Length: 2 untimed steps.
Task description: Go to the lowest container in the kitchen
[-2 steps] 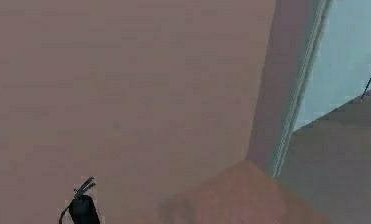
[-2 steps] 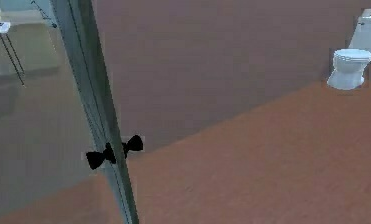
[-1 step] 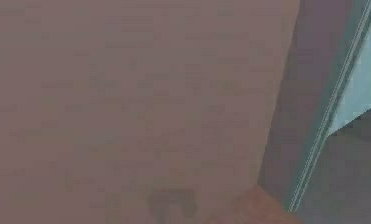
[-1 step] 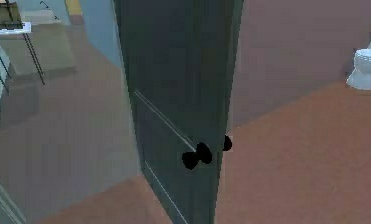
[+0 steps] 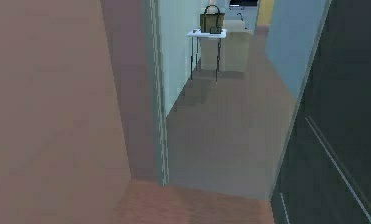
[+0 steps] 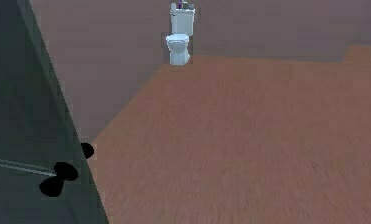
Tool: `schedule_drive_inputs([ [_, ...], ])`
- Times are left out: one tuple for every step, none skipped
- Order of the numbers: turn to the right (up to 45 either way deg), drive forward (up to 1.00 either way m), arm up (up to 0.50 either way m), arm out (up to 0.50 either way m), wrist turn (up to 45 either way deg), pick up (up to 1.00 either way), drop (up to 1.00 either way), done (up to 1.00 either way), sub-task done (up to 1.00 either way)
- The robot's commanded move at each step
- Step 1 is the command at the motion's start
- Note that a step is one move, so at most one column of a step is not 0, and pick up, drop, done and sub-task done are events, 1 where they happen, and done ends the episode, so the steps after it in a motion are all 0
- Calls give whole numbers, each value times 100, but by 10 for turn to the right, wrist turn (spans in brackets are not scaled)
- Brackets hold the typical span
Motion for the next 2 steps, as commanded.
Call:
schedule_drive_inputs([
  [90,0,0,0,0,0,0,0,0],
  [30,0,0,0,0,0,0,0,0],
])
